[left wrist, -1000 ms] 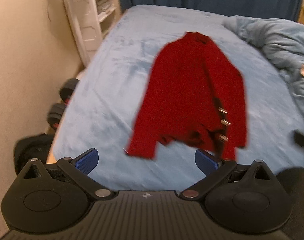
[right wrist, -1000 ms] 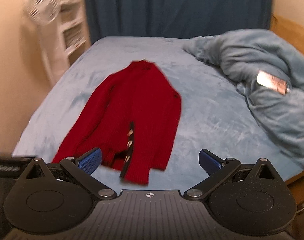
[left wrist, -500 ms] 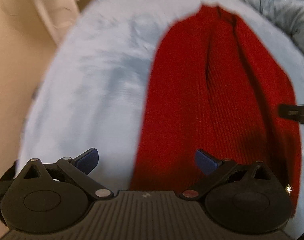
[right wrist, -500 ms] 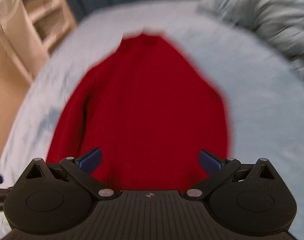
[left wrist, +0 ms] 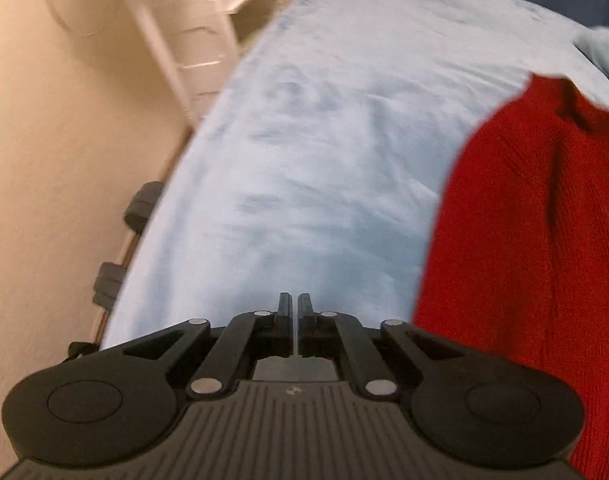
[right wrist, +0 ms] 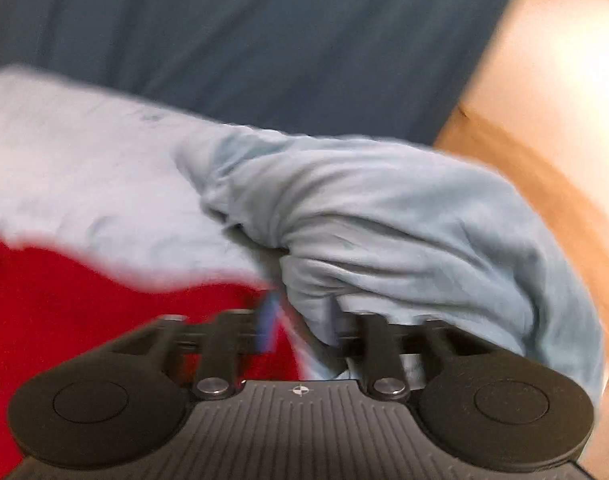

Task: Fold small clothes

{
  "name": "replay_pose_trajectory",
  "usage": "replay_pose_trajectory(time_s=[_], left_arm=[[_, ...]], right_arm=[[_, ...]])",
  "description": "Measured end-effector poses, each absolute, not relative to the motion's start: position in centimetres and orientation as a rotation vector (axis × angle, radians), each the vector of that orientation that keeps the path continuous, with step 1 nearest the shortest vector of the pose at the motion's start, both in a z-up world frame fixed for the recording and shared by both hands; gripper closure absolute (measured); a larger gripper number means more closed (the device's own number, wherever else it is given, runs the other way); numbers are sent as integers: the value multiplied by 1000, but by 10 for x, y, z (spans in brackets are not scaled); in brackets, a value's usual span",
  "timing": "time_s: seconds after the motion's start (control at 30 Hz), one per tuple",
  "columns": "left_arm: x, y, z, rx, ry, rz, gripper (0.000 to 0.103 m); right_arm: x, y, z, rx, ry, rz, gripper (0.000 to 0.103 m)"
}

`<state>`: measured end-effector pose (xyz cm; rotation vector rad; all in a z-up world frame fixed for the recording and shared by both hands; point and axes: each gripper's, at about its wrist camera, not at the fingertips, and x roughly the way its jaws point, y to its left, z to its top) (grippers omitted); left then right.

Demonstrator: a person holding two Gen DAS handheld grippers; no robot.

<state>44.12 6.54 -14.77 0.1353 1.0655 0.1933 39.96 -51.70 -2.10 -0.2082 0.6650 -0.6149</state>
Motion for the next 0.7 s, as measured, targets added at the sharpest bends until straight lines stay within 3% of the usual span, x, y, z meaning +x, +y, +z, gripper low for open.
replay_pose_trajectory(time_s=[0.03, 0.07, 0.1, 0.13, 0.37, 0.47, 0.5, 0.53, 0.57, 0.6, 0.7], left_arm=[[437, 68, -144, 128, 1064, 189, 64], [429, 70, -141, 122, 1062, 178, 45], [421, 69, -140, 124, 1054, 171, 16], [407, 66, -140, 135, 1033, 159, 9], [321, 28, -181, 183, 1173, -55, 6], [297, 22, -206, 168, 1290, -69, 6], [293, 23, -208, 176, 1286, -52, 10], [294, 24, -207, 179, 1291, -63, 51], [297, 27, -203, 149, 1314, -101, 76], [301, 34, -194, 99, 1324, -98, 86], [315, 50, -160, 240, 1164, 30, 87]], right_arm=[[393, -519, -21, -159, 688, -589, 26], [377, -515, -24, -108, 695, -539, 26], [361, -508, -28, -78, 701, -492, 26], [344, -497, -37, -48, 725, -427, 26], [181, -435, -151, 451, 1088, -85, 24], [145, -411, -194, 624, 1161, -96, 23], [134, -396, -198, 614, 1137, -89, 46], [130, -378, -188, 500, 1112, -47, 85], [131, -361, -182, 381, 1134, 26, 86], [131, -355, -173, 338, 1144, 37, 86], [138, -392, -121, 252, 1083, -43, 87]])
